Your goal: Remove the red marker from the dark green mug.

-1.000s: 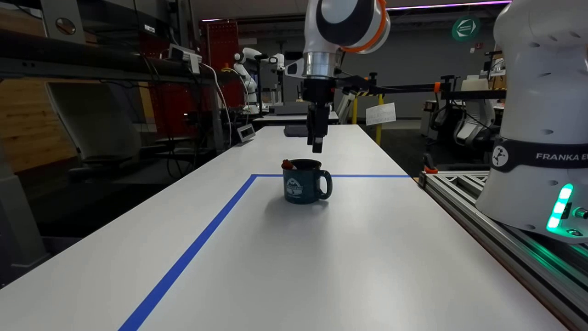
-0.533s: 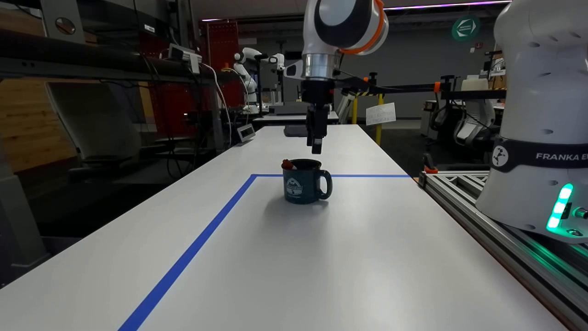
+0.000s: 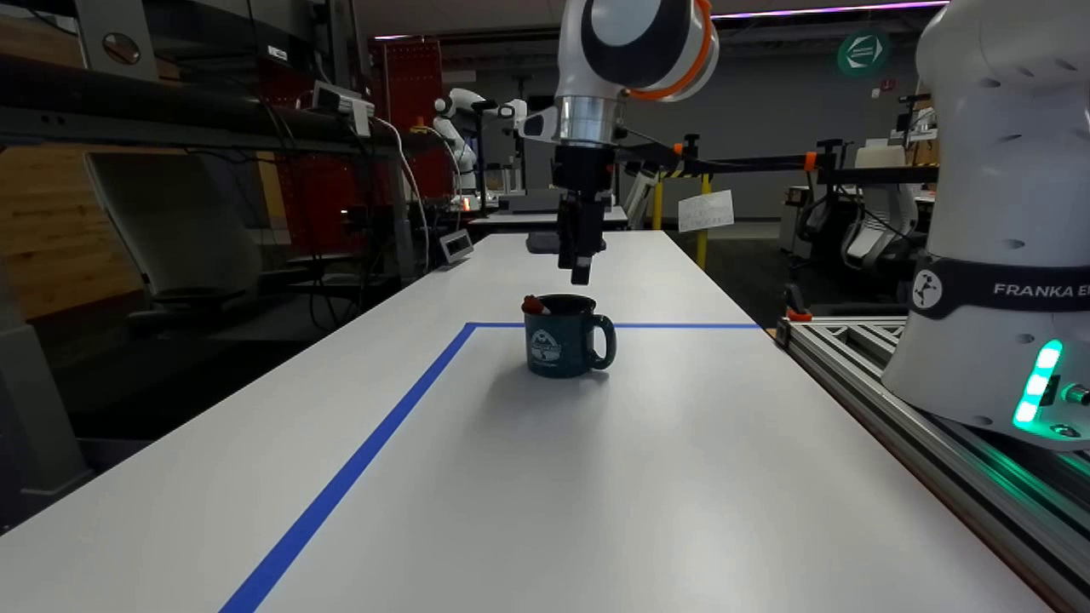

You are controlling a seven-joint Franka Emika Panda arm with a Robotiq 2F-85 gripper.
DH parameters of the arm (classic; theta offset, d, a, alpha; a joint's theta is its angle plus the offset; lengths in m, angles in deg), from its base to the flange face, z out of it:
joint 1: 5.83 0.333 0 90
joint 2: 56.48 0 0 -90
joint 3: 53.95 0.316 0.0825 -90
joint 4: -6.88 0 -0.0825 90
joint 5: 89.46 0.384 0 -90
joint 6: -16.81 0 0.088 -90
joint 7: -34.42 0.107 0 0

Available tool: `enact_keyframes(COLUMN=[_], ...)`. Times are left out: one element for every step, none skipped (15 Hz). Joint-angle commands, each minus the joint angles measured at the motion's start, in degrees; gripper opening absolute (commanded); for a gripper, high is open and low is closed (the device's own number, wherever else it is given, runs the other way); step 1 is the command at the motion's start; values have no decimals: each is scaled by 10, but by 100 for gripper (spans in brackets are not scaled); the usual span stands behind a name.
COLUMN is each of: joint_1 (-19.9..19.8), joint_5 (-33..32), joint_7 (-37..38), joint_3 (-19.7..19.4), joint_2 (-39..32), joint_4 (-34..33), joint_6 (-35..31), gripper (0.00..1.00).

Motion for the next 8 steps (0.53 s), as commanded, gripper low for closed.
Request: enact_keyframes(joint_1=[11,15,17,22,26,28,31,34], joint_5=[32,46,60,84,107,122,142,160], joint_7=[-69,-90,-107,-133,-158,-177,-198,-216], joint_3=[-7,-9,-10,-12,-13,-14,-14,-14], joint_2=[-4,-5,-6,-6,-5,-6,-5,-5], joint_4=[2,1,1,1,1,1,1,1], joint_6=[-35,-42,-46,-47,-48,-49,-46,-46], gripper=[100,100,98,86,77,70,66,63])
